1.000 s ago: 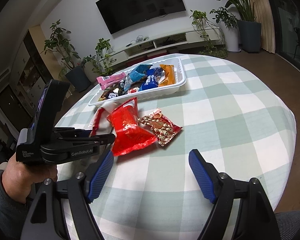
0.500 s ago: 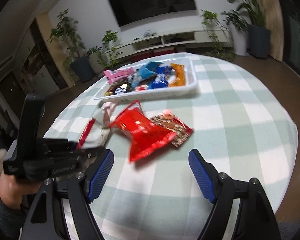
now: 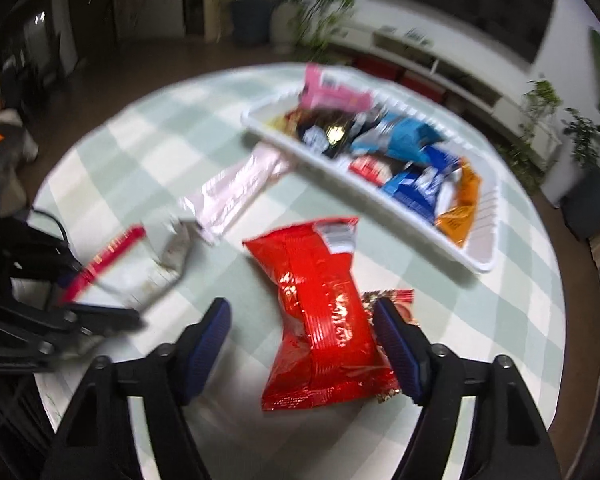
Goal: Organize snacks
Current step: 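Grasp the red chip bag with the right tool while the left tool holds the white packet, then carry both packets over the white tray and open both tools inside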
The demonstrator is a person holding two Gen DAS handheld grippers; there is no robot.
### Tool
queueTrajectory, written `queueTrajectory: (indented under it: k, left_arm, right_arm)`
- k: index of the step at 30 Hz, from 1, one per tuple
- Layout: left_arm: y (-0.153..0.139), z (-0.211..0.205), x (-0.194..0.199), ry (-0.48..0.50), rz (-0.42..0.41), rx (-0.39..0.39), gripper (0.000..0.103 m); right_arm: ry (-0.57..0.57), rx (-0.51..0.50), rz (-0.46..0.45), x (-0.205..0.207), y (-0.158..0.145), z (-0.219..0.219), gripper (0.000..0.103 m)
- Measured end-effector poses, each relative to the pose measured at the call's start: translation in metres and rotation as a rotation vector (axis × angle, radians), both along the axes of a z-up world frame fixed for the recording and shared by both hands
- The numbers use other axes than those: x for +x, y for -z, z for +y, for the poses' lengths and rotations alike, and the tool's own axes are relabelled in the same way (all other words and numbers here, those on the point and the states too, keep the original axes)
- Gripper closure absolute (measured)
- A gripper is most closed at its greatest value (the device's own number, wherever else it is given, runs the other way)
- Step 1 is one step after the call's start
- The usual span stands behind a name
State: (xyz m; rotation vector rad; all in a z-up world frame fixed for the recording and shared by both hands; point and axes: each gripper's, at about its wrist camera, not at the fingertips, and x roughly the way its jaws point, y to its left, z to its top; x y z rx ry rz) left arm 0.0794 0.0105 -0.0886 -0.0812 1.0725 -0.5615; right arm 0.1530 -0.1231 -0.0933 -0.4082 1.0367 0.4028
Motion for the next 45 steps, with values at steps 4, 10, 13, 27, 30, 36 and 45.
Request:
queueTrajectory:
  k: [4, 10, 13, 27, 30, 36, 45]
  left_arm:
    - [-0.001, 0.002, -0.001, -0.003, -0.002, -0.011, 0.085]
    - [0.001, 0.003, 0.003, -0.01, -0.001, -0.024, 0.085]
    - [0.0, 0.004, 0.003, -0.015, -0.001, -0.027, 0.085]
    - [0.0, 0.006, 0.002, -0.026, 0.0, -0.05, 0.086]
    - [-0.002, 0.009, 0.002, -0.026, -0.003, -0.065, 0.086]
    - [-0.012, 0.011, 0.0, -0.019, -0.011, -0.106, 0.086]
    - [-0.045, 0.014, 0.007, -0.013, -0.054, -0.168, 0.086]
  right_arm:
    - [-0.028, -0.036, 0.08, 0.007, 0.017, 0.005, 0.039]
    - [0.039, 0.042, 0.143, 0.018, 0.018, -0.003, 0.041]
    - [0.073, 0.044, 0.143, 0.021, 0.017, -0.002, 0.042]
    - [0.158, 0.134, 0.088, -0.003, 0.007, 0.001, 0.07]
    - [0.179, 0.202, 0.063, -0.014, -0.002, -0.003, 0.07]
    - [0.217, 0.335, 0.019, -0.037, -0.022, -0.017, 0.07]
    - [0.322, 0.488, -0.009, -0.046, -0.035, -0.059, 0.07]
